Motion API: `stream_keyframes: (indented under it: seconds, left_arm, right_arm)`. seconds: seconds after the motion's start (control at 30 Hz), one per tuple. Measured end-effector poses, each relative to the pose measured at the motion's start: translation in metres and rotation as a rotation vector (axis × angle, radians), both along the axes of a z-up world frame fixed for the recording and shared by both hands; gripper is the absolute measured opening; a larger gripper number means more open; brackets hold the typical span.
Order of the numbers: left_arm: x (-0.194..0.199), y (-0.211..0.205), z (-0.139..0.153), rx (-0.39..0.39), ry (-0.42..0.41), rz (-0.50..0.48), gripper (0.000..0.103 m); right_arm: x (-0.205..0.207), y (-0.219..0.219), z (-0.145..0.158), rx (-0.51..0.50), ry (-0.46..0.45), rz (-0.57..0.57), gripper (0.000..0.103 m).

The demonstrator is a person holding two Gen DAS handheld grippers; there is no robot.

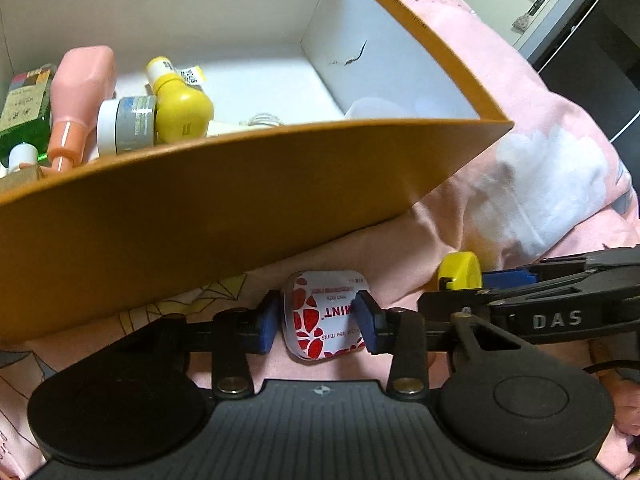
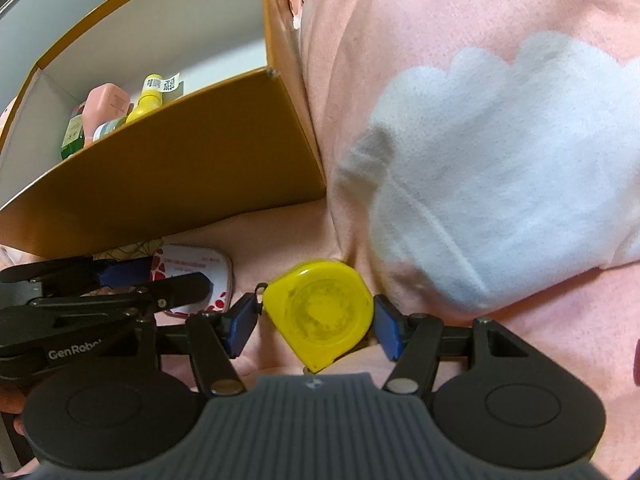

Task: Organize rigid objects
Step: 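Grasp the yellow tape measure with the right tool while the left tool grasps the red-white tin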

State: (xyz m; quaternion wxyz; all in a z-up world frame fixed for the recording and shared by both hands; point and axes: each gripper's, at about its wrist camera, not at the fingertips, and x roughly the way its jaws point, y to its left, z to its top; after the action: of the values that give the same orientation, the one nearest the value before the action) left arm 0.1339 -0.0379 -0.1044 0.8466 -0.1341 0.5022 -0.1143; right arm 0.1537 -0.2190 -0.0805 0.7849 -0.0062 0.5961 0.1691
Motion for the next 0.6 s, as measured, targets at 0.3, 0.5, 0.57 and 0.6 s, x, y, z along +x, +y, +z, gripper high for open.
stream_keyframes:
  seconds: [0.3, 0.5, 0.57, 0.6]
  left_arm:
    - [-0.012, 0.0, 0.013, -0.042, -0.016, -0.011, 0.025]
    - [-0.006, 0.007, 0.001, -0.092, 0.034, 0.028, 0.032]
    - [-0.005, 0.006, -0.004, -0.104, 0.044, 0.027, 0.035]
    - [-0.005, 0.007, -0.005, -0.114, 0.043, 0.027, 0.035]
  right_arm:
    - [0.001, 0.008, -0.005, -0.012, 0.01, 0.021, 0.062]
    - [0.005, 0.012, -0.01, -0.015, 0.023, 0.03, 0.062]
    - [0.006, 0.011, -0.011, -0.013, 0.025, 0.028, 0.062]
    - [0.006, 0.011, -0.011, -0.012, 0.024, 0.028, 0.062]
